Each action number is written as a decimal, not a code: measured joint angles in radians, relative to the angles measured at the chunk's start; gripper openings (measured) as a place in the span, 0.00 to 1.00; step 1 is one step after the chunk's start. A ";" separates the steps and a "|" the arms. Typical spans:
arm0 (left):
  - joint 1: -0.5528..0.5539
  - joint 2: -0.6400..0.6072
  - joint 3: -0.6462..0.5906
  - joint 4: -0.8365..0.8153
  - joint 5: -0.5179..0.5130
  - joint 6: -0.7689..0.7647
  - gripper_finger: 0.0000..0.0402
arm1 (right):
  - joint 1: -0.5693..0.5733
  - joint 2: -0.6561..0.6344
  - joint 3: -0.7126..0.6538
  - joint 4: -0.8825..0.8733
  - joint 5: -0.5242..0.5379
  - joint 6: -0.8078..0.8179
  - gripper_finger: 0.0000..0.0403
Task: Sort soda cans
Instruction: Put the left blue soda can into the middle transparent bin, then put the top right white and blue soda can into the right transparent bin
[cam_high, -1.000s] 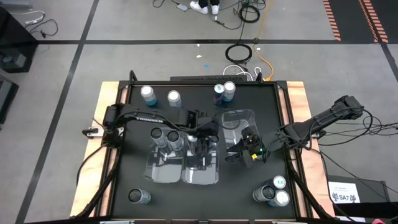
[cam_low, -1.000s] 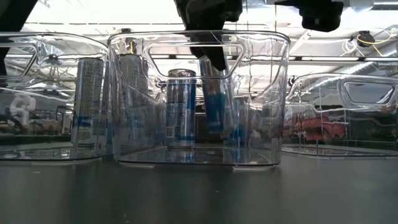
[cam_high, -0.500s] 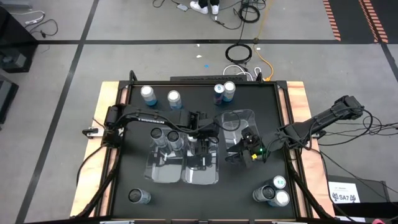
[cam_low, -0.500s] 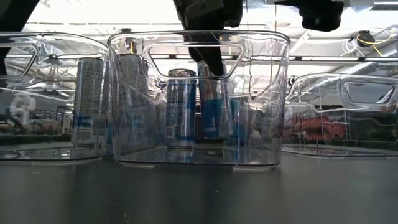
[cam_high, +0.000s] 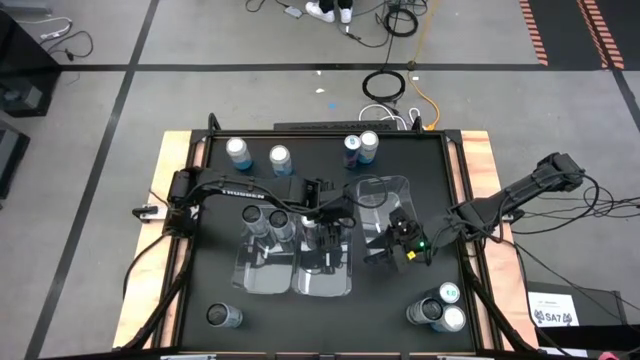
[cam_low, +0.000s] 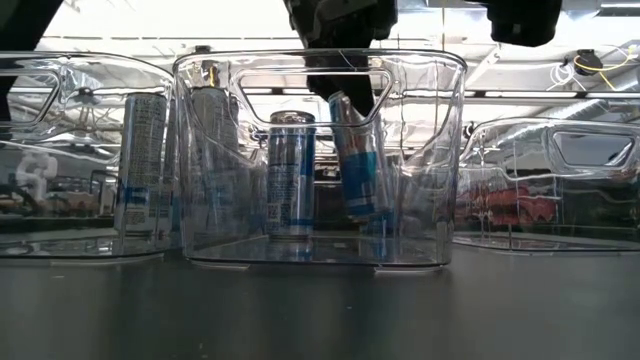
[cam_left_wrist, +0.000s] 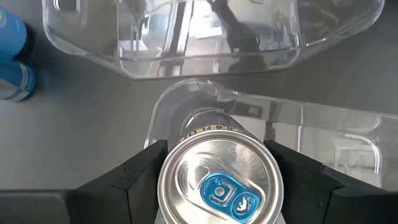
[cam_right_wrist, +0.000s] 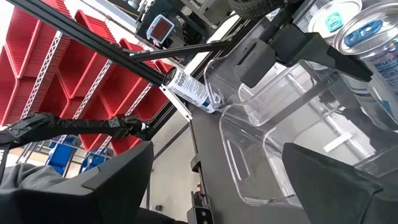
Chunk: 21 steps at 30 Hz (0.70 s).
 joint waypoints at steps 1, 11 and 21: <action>-0.001 0.000 0.000 -0.002 0.002 -0.001 0.64 | 0.001 0.000 0.000 0.000 0.000 0.000 0.87; -0.001 0.000 0.000 -0.002 0.054 0.003 0.70 | 0.001 0.000 0.000 0.000 0.002 -0.001 0.87; -0.001 -0.002 0.000 0.031 0.015 0.007 0.71 | 0.001 0.000 0.000 0.000 0.001 -0.002 0.87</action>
